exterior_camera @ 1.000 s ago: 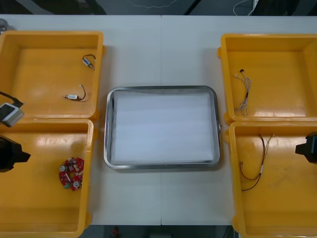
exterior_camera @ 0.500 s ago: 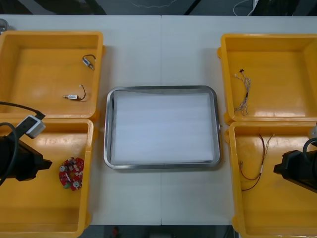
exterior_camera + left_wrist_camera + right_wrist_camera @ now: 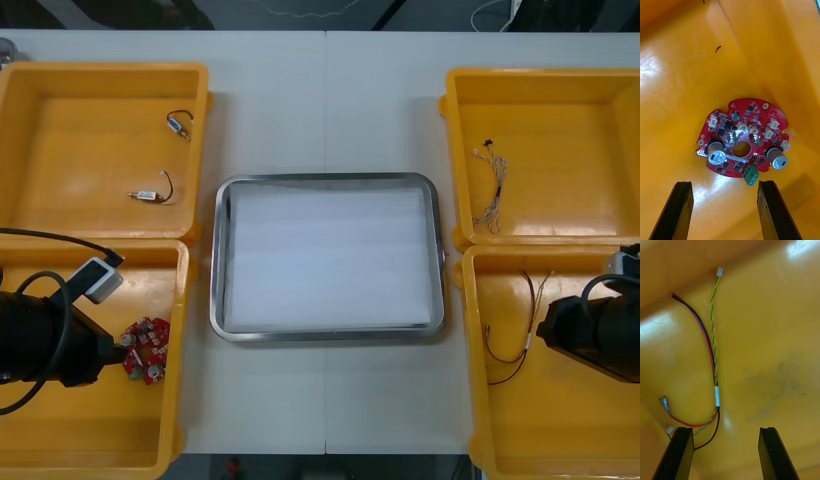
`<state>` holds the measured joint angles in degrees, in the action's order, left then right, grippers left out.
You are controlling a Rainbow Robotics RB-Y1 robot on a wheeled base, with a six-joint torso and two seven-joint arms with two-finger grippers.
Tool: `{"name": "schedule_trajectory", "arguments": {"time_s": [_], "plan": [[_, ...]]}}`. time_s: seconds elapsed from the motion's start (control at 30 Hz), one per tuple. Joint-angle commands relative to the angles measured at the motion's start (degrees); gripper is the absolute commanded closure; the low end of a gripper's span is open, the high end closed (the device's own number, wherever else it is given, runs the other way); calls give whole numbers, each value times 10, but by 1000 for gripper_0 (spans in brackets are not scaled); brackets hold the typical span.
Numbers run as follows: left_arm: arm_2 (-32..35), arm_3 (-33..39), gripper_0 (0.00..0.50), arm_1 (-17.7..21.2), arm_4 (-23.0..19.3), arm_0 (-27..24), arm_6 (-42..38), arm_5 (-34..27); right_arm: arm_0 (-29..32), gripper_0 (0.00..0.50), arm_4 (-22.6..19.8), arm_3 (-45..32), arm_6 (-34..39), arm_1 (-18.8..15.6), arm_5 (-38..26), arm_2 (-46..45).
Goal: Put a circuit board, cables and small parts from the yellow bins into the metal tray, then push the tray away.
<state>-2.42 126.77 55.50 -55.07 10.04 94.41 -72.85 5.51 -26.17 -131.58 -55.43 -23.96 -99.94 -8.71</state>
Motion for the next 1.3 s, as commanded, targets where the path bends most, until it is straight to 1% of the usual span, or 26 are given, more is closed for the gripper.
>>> {"name": "schedule_trajectory", "arguments": {"time_s": [0.03, 0.13, 0.43, 0.57, 0.77, 1.03, 1.07, 1.1, 1.13, 1.17, 1.2, 1.3], "plan": [[-27, -13, 0, 23, 14, -28, -19, 14, 9, 0, 23, 23, 28, 25, 31, 22], [-43, -27, 0, 23, 19, -41, -19, 27, 9, 0, 44, 40, 30, 25, 56, 42], [-79, -57, 0, 22, 30, -63, -19, 60, 9, 0, 56, 88, 30, 25, 99, 68], [-92, -68, 0, 23, 34, -68, -19, 73, 9, 0, 66, 100, 30, 25, 103, 84], [-100, -72, 0, 22, 41, -68, -19, 74, 10, 0, 70, 106, 37, 25, 101, 106], [-105, -80, 0, 22, 46, -67, -19, 74, 13, 0, 74, 107, 38, 25, 101, 107], [-106, -80, 0, 23, 47, -67, -19, 74, 15, 74, 74, 107, 36, 24, 101, 107], [-107, -80, 0, 22, 47, -67, -19, 74, 15, 224, 75, 107, 36, 23, 101, 107], [-108, -81, 0, 22, 49, -67, -19, 74, 15, 326, 75, 107, 36, 23, 101, 107], [-108, -81, 0, 22, 49, -67, -19, 75, 17, 481, 74, 107, 37, 22, 101, 107], [-110, -81, 0, 23, 50, -66, -19, 77, 17, 500, 73, 107, 39, 21, 101, 107], [-109, -81, 0, 23, 51, -66, -20, 77, 18, 500, 73, 107, 38, 20, 101, 104]]}}
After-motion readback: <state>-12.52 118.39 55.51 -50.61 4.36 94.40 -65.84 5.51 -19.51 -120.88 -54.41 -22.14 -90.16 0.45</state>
